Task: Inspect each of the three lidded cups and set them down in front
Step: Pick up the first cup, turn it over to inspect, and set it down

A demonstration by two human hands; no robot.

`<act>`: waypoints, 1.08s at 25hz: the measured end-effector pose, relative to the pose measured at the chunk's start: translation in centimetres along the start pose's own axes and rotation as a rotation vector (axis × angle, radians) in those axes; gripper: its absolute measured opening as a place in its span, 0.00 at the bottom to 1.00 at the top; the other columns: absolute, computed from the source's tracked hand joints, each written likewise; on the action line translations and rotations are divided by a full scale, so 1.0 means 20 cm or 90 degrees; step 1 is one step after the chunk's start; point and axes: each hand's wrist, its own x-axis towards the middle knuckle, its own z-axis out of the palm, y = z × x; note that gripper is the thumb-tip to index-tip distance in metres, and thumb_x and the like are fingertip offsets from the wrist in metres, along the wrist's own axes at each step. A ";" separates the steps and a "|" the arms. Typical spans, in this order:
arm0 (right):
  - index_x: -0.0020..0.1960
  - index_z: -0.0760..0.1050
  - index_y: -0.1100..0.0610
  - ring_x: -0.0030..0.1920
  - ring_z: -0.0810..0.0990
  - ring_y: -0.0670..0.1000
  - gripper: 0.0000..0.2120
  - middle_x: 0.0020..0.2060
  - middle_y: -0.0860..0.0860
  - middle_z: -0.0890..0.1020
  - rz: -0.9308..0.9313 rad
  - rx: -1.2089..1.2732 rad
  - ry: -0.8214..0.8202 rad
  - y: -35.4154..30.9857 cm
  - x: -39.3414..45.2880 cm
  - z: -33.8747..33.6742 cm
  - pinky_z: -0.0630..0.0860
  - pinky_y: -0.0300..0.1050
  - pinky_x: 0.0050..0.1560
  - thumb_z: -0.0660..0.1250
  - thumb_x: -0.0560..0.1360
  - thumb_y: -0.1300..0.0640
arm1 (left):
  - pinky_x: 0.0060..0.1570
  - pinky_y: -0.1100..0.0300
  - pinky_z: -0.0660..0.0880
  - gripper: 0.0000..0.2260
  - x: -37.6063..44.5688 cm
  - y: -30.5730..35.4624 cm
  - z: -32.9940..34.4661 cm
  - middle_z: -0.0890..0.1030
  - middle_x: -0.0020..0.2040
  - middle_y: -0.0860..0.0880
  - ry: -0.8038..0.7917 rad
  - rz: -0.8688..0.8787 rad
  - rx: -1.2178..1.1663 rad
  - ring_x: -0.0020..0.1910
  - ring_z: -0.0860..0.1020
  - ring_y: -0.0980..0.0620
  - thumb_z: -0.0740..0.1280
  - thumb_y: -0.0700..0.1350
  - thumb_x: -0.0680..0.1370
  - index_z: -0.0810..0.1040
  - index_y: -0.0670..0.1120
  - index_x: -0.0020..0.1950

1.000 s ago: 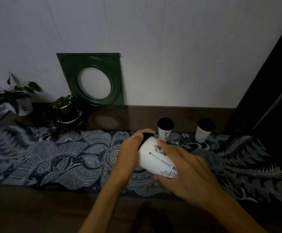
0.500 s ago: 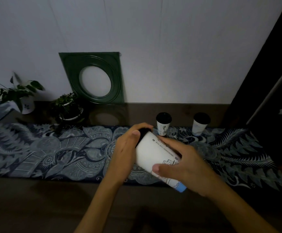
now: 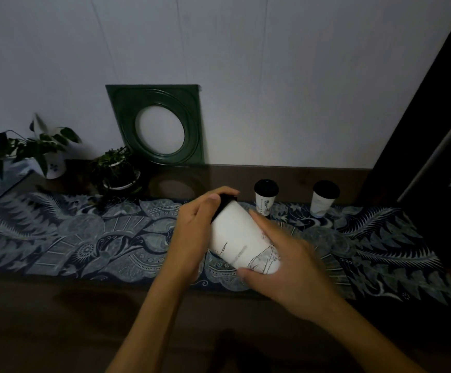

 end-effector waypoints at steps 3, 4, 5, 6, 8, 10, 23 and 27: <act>0.69 0.71 0.45 0.46 0.86 0.54 0.33 0.54 0.50 0.84 0.156 0.412 -0.138 -0.01 0.01 -0.05 0.83 0.50 0.38 0.78 0.67 0.58 | 0.51 0.57 0.78 0.16 -0.03 -0.03 0.00 0.87 0.54 0.48 -0.025 0.019 -0.035 0.52 0.83 0.48 0.58 0.48 0.79 0.86 0.50 0.50; 0.67 0.72 0.43 0.47 0.86 0.54 0.31 0.55 0.51 0.84 0.149 0.404 -0.136 -0.01 0.01 -0.06 0.83 0.49 0.39 0.77 0.67 0.57 | 0.50 0.56 0.78 0.16 -0.02 -0.04 0.00 0.87 0.53 0.48 -0.007 0.010 -0.038 0.52 0.83 0.48 0.58 0.48 0.79 0.86 0.51 0.49; 0.67 0.71 0.41 0.49 0.85 0.51 0.31 0.57 0.49 0.83 0.131 0.333 -0.115 -0.01 0.00 -0.05 0.83 0.48 0.42 0.77 0.67 0.54 | 0.49 0.55 0.78 0.15 -0.02 -0.05 0.01 0.87 0.52 0.49 0.019 -0.010 -0.042 0.51 0.83 0.49 0.59 0.47 0.78 0.87 0.51 0.47; 0.69 0.68 0.40 0.52 0.83 0.48 0.33 0.61 0.47 0.80 0.087 0.178 -0.075 -0.01 -0.01 -0.04 0.83 0.46 0.46 0.76 0.67 0.48 | 0.47 0.55 0.78 0.15 -0.02 -0.07 0.01 0.88 0.49 0.50 0.051 -0.040 -0.041 0.49 0.83 0.51 0.60 0.45 0.79 0.87 0.52 0.44; 0.75 0.59 0.42 0.54 0.80 0.46 0.40 0.64 0.45 0.75 -0.072 -0.243 0.024 0.03 -0.04 0.01 0.81 0.47 0.48 0.69 0.66 0.37 | 0.41 0.56 0.76 0.17 -0.02 -0.07 0.03 0.88 0.45 0.53 0.096 -0.101 -0.028 0.46 0.82 0.52 0.60 0.42 0.80 0.87 0.52 0.42; 0.76 0.56 0.44 0.51 0.82 0.49 0.42 0.62 0.47 0.76 -0.166 -0.374 0.062 0.06 -0.06 0.05 0.81 0.49 0.46 0.65 0.66 0.35 | 0.37 0.56 0.74 0.16 -0.03 -0.07 0.03 0.87 0.45 0.53 0.085 -0.118 -0.006 0.46 0.82 0.52 0.60 0.42 0.81 0.87 0.51 0.43; 0.76 0.56 0.44 0.57 0.80 0.51 0.41 0.67 0.47 0.74 -0.170 -0.355 0.053 0.02 -0.06 0.04 0.80 0.49 0.52 0.63 0.67 0.33 | 0.37 0.57 0.75 0.19 -0.01 -0.04 0.02 0.87 0.39 0.57 0.117 -0.154 0.000 0.46 0.82 0.51 0.61 0.43 0.80 0.87 0.55 0.36; 0.75 0.63 0.45 0.51 0.84 0.50 0.40 0.62 0.49 0.81 0.047 0.121 -0.033 -0.03 -0.06 0.01 0.83 0.50 0.46 0.75 0.66 0.42 | 0.41 0.62 0.78 0.15 -0.06 -0.01 -0.01 0.88 0.49 0.51 0.039 -0.064 -0.012 0.48 0.83 0.54 0.59 0.45 0.81 0.87 0.50 0.46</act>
